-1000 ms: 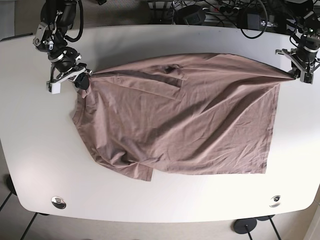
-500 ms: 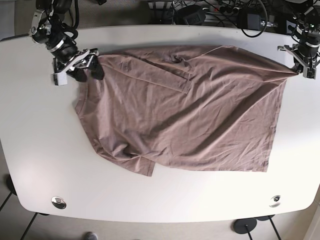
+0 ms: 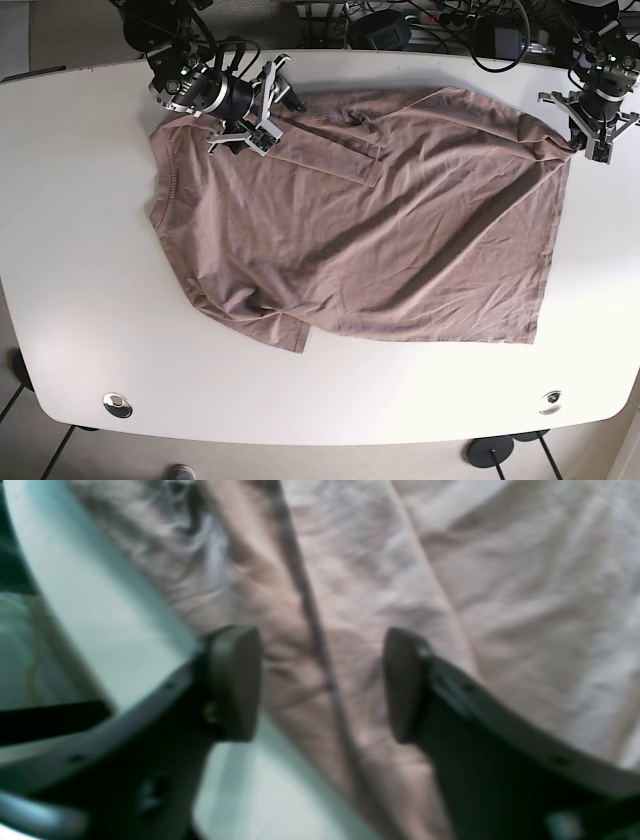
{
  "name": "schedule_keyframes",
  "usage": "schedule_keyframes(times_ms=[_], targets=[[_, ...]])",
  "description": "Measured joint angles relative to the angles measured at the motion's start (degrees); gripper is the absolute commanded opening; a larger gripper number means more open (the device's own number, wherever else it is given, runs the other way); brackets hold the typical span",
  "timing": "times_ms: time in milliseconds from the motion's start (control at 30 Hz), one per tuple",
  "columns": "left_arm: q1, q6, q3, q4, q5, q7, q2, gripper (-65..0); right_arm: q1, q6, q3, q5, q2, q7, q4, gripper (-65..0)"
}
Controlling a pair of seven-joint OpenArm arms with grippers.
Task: Fold the T-shirt properly
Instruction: 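Regrasp the shirt's edge near the collar with the right gripper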
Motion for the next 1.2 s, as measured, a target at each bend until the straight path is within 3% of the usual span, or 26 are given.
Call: schedule_keyframes(times_ms=[67,467,633,733,800,900,933,1067,1200], targets=[[0.0,0.0,0.0,0.0,0.0,0.0,-0.02,-65.0,0.92,-0.02,-0.07,0.46,-0.46,0.04,-0.2,-37.6],[-0.13,-0.02,1.27,-0.02,0.0,0.02,0.09,-65.0,2.95,0.04,-0.2,0.42,-0.79,0.57,-4.11,-38.7],[-0.2,0.0,1.88,-0.02,-0.02,0.02,0.0,-65.0,3.06,0.04,-0.35,0.42,-0.66,3.48,-6.19,-56.6],[-0.31,0.0,1.86,-0.02,0.0,0.04,-0.02,-65.0,3.08,0.04,-0.26,0.66,-0.63,5.14,-7.43,-58.5],[-0.31,0.0,1.88,-0.02,0.0,0.02,-0.02,-65.0,2.97,-0.07,-0.09,0.63,-0.66,5.44,-7.43,-64.0],[-0.31,0.0,1.88,-0.02,0.0,0.04,0.04,-65.0,0.96,-0.15,0.07,0.37,-0.52,6.23,-5.38,-63.6],[-0.31,0.0,1.86,-0.02,0.0,0.02,0.33,-65.0,-0.11,-0.59,0.04,0.24,-0.46,6.14,-3.89,-63.6],[-0.31,0.0,1.86,0.17,0.0,0.04,1.88,-65.0,-4.74,-7.76,0.02,0.52,-0.48,6.8,4.35,-63.6],[-0.28,0.0,1.68,2.27,0.0,0.28,1.88,-65.0,-7.74,-8.2,3.13,1.73,-1.07,7.1,8.24,-63.3]])
